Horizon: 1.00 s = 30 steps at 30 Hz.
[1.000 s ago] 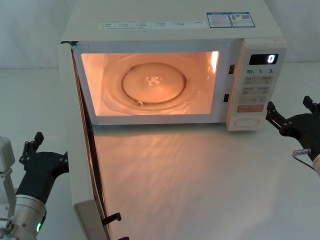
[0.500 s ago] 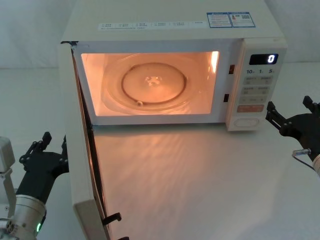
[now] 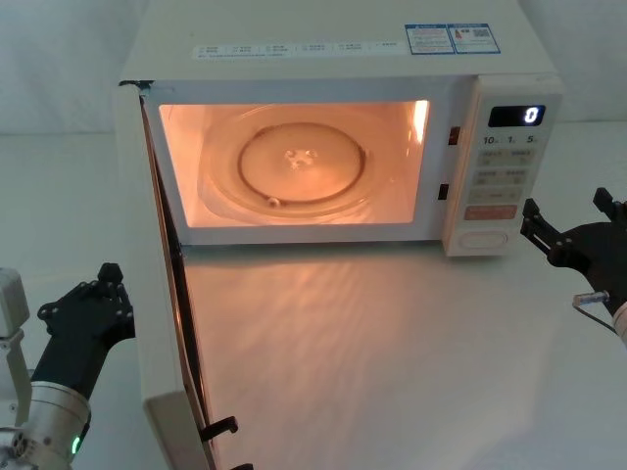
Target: Press the button to open the microwave door with one hand; close the microwave door with the other hand.
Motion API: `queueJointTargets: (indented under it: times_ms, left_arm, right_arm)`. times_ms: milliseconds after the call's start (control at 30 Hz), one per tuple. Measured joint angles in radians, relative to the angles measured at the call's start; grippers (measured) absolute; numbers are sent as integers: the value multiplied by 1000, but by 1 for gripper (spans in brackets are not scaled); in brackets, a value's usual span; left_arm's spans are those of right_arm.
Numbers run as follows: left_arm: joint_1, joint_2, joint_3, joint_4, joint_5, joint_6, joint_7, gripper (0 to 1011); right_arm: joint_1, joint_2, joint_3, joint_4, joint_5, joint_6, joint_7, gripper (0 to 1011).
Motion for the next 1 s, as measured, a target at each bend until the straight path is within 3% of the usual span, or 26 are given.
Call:
queueJointTargets:
  times_ms: [1000]
  left_arm:
    - [0,0,0,0,0,0,0,0]
  right_arm:
    - [0,0,0,0,0,0,0,1000]
